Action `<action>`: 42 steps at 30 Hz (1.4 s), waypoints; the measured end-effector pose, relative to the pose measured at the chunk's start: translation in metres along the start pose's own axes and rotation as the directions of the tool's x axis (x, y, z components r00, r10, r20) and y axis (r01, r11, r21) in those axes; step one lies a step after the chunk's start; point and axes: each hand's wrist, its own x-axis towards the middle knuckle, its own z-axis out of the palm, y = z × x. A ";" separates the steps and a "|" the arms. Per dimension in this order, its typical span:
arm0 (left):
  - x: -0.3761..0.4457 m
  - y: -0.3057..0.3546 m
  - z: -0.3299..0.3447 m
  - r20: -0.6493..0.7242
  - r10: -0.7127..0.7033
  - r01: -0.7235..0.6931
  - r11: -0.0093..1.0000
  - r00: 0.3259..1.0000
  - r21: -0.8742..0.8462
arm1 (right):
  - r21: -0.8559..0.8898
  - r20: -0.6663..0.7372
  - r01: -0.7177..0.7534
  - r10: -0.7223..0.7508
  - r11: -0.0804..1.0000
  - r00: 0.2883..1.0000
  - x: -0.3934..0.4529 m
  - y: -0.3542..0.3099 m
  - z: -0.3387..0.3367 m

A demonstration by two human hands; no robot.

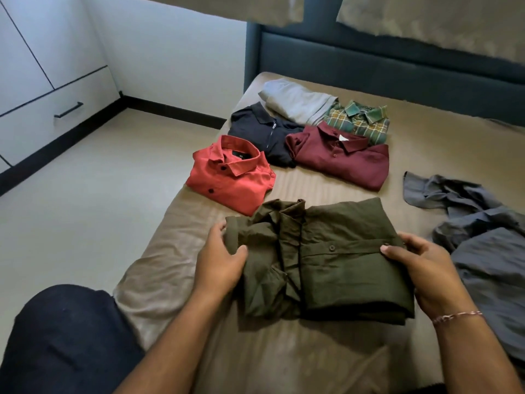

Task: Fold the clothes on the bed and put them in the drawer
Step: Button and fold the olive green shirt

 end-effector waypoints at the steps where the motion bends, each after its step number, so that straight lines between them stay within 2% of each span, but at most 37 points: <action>1: -0.003 -0.004 -0.003 -0.006 0.010 -0.010 0.997 1.000 -0.078 | -0.061 0.010 0.049 -0.048 0.997 0.999 -0.007 -0.013 0.009; 4: -0.009 -0.007 -0.008 -0.008 0.047 -0.048 0.970 0.999 -0.239 | -0.300 0.047 0.196 -0.190 0.934 0.981 -0.029 -0.051 0.039; 7: -0.022 0.000 -0.008 0.012 0.114 -0.105 0.947 0.993 -0.302 | -0.530 0.135 0.399 -0.391 0.748 0.911 -0.056 -0.077 0.090; 9: -0.030 0.002 -0.010 0.008 0.117 -0.107 0.933 0.993 -0.343 | -0.593 0.293 0.563 -0.497 0.576 0.817 -0.077 -0.075 0.137; 11: -0.037 -0.001 -0.019 -0.066 0.047 -0.068 0.924 0.997 -0.377 | -0.587 0.513 0.685 -0.456 0.432 0.727 -0.094 -0.059 0.178; 12: -0.041 -0.004 -0.026 -0.162 0.006 -0.066 0.928 0.987 -0.366 | -0.549 0.579 0.708 -0.408 0.445 0.706 -0.099 -0.049 0.190; 13: -0.045 -0.006 -0.036 -0.280 -0.009 -0.093 0.933 0.960 -0.347 | -0.479 0.589 0.683 -0.375 0.552 0.716 -0.101 -0.043 0.195; 14: -0.052 -0.005 -0.048 -0.384 0.011 -0.149 0.931 0.923 -0.333 | -0.384 0.531 0.627 -0.394 0.678 0.750 -0.097 -0.036 0.192; 15: -0.060 -0.004 -0.058 -0.441 0.052 -0.219 0.916 0.896 -0.337 | -0.326 0.407 0.574 -0.437 0.751 0.802 -0.088 -0.029 0.185; 16: -0.067 -0.004 -0.065 -0.447 0.111 -0.277 0.904 0.888 -0.326 | -0.341 0.260 0.514 -0.446 0.788 0.856 -0.076 -0.018 0.175; 17: -0.070 -0.005 -0.069 -0.395 0.158 -0.294 0.903 0.905 -0.312 | -0.393 0.168 0.418 -0.383 0.819 0.908 -0.063 -0.007 0.165; 18: -0.071 -0.009 -0.068 -0.296 0.162 -0.252 0.922 0.941 -0.294 | -0.392 0.153 0.272 -0.230 0.879 0.961 -0.055 0.003 0.159; 19: -0.068 -0.011 -0.064 -0.168 0.117 -0.162 0.943 0.979 -0.291 | -0.329 0.212 0.095 -0.024 0.939 0.977 -0.048 0.014 0.156; 20: -0.064 -0.017 -0.057 -0.053 0.029 -0.043 0.954 0.998 -0.297 | -0.245 0.317 -0.067 0.145 0.967 0.937 -0.045 0.024 0.156; 21: -0.059 -0.021 -0.051 0.030 -0.072 0.078 0.946 0.997 -0.314 | -0.179 0.418 -0.182 0.242 0.967 0.876 -0.048 0.032 0.158; 22: -0.055 -0.026 -0.046 0.060 -0.150 0.162 0.927 0.987 -0.338 | -0.125 0.491 -0.230 0.261 0.965 0.831 -0.051 0.037 0.161; 24: -0.052 -0.028 -0.040 0.053 -0.200 0.205 0.893 0.978 -0.401 | -0.033 0.557 -0.180 0.168 0.983 0.813 -0.058 0.038 0.168; 26: -0.053 -0.023 -0.039 0.071 -0.183 0.193 0.833 0.981 -0.519 | 0.013 0.536 -0.036 0.023 0.999 0.844 -0.063 0.027 0.172; 28: -0.050 -0.008 -0.040 0.145 -0.163 0.217 0.667 0.976 -0.713 | -0.038 0.475 0.205 -0.163 0.978 0.865 -0.070 -0.002 0.170; 29: -0.047 0.003 -0.038 0.208 -0.134 0.248 0.546 0.969 -0.800 | -0.110 0.449 0.366 -0.283 0.924 0.848 -0.074 -0.018 0.166; 30: -0.044 0.013 -0.037 0.270 -0.086 0.280 0.431 0.959 -0.858 | -0.213 0.425 0.529 -0.410 0.821 0.807 -0.078 -0.034 0.161; 32: -0.038 0.031 -0.035 0.379 0.027 0.356 0.291 0.925 -0.888 | -0.465 0.394 0.749 -0.647 0.472 0.652 -0.086 -0.058 0.148; 34: -0.031 0.037 -0.030 0.473 0.080 0.439 0.264 0.877 -0.859 | -0.649 0.424 0.750 -0.758 0.126 0.495 -0.094 -0.067 0.140; 35: -0.027 0.035 -0.028 0.491 0.061 0.463 0.252 0.869 -0.850 | -0.681 0.466 0.732 -0.770 0.002 0.436 -0.095 -0.064 0.138; 37: -0.023 0.024 -0.025 0.443 -0.077 0.448 0.222 0.893 -0.866 | -0.686 0.577 0.711 -0.709 -0.153 0.404 -0.091 -0.045 0.137; 38: -0.021 0.014 -0.023 0.380 -0.172 0.412 0.236 0.909 -0.880 | -0.672 0.647 0.715 -0.623 -0.193 0.439 -0.088 -0.030 0.137; 39: -0.021 0.003 -0.024 0.285 -0.270 0.362 0.300 0.920 -0.883 | -0.648 0.716 0.735 -0.487 -0.199 0.500 -0.087 -0.013 0.137; 40: -0.023 -0.008 -0.026 0.167 -0.353 0.308 0.392 0.921 -0.867 | -0.629 0.760 0.762 -0.332 -0.154 0.559 -0.088 0.004 0.135; 41: -0.023 -0.019 -0.029 0.056 -0.395 0.256 0.476 0.917 -0.841 | -0.623 0.773 0.779 -0.202 -0.071 0.601 -0.088 0.018 0.132; 42: -0.022 -0.026 -0.031 -0.016 -0.391 0.215 0.538 0.920 -0.815 | -0.621 0.773 0.783 -0.133 0.046 0.621 -0.089 0.028 0.127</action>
